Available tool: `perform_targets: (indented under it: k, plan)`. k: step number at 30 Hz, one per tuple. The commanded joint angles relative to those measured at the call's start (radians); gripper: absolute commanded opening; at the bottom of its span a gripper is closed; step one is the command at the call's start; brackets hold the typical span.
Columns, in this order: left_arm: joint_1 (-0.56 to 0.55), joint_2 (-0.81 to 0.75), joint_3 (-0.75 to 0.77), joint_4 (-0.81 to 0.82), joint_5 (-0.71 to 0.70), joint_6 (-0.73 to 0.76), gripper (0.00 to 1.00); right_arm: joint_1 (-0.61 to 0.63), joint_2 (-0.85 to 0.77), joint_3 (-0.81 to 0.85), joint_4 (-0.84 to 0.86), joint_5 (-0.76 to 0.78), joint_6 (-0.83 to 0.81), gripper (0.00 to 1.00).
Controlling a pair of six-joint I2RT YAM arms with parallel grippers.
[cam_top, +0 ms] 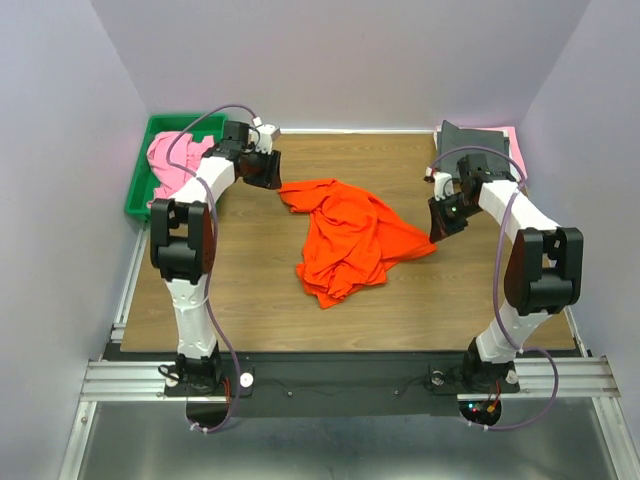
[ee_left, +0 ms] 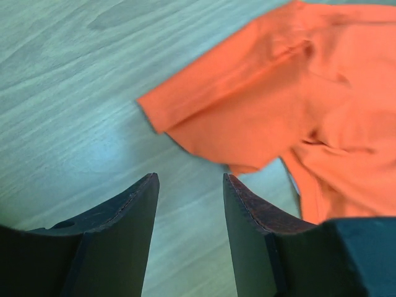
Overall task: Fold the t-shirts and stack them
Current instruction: Flatten the tshirt out
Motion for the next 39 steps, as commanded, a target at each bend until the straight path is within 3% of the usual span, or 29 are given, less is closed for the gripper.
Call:
perform_targets:
  k: [1,10,25,31,39]
  plan:
    - [0.014,0.036,0.089,0.045,-0.005,-0.032,0.57,-0.004,-0.029,0.043,-0.027,0.039,0.003,0.01]
    - [0.014,0.160,0.155,-0.004,-0.011,0.029,0.53,-0.004,-0.006,0.066,-0.035,0.062,-0.012,0.01]
    - [0.014,0.285,0.231,0.032,0.099,-0.123,0.45,-0.003,0.051,0.113,-0.045,0.065,-0.026,0.01]
    - [0.014,0.311,0.243,0.035,0.116,-0.147,0.36,-0.004,0.056,0.112,-0.047,0.075,-0.029,0.01]
    - [0.023,0.309,0.248,0.037,0.107,-0.160,0.10,-0.003,0.060,0.116,-0.050,0.084,-0.032,0.00]
